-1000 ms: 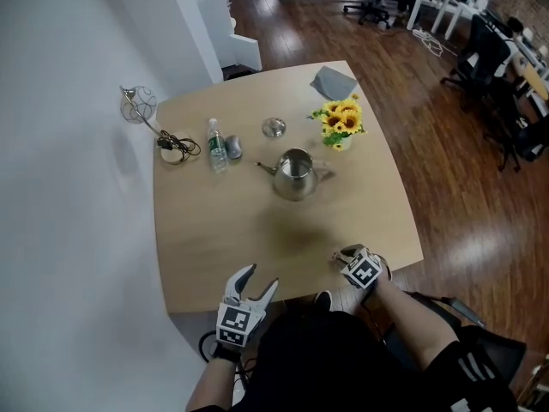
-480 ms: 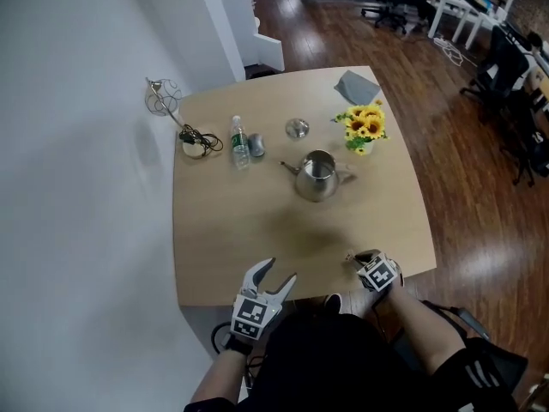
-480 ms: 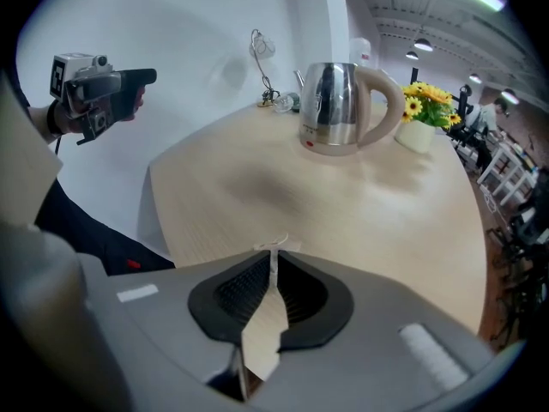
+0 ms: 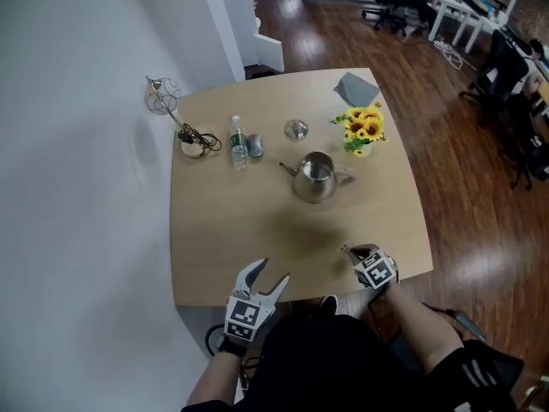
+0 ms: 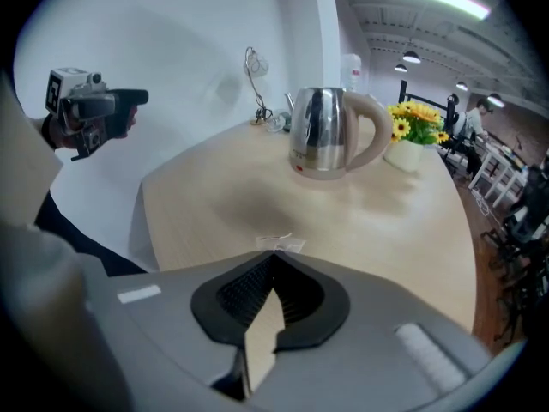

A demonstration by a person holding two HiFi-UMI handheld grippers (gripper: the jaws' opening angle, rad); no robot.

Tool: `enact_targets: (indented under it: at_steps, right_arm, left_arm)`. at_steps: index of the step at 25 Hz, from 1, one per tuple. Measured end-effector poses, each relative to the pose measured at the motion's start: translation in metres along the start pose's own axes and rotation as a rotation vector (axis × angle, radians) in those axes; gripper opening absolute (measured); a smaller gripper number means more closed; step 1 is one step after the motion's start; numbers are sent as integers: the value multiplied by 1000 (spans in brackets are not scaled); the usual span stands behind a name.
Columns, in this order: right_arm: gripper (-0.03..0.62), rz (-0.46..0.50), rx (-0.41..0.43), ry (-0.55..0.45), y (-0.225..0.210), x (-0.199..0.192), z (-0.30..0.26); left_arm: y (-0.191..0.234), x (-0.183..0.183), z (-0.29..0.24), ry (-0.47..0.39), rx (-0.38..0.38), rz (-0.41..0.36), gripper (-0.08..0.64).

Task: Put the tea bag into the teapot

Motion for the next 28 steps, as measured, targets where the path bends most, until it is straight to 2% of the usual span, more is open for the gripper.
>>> enact_targets:
  at_steps: [4,8,15,21,25,28]
  right_arm:
    - [8,-9,-3,-115,-9,46,19]
    - [8,67,-15,-227,-16,102,35]
    - [8,148,-57,-321,-38,203,45]
    - [8,203,-130,-259,-60,259,18]
    - [8,263,-168,-173,-64,269,-16]
    - [8,257,-186,-115,-67,270,-36]
  left_arm:
    - [3,4,4,-14,16,7,258]
    - [4,7,7,-28,20,5,258]
    - [10,7,13,-42,40,4,258]
    - [13,3,20,-34,63,26,257]
    - [16,-4,27,-28,81,43,258]
    - [20,-8,33,-23,99,51,257]
Point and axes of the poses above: the fingertips, and each gripper's own axes: z backward along the fingers, y to its left, x out of its top, the point moved 9 cm from there along z, backward along the fingers, and after that the axes turned 9 degrees about -x, right-handed, at the moved point
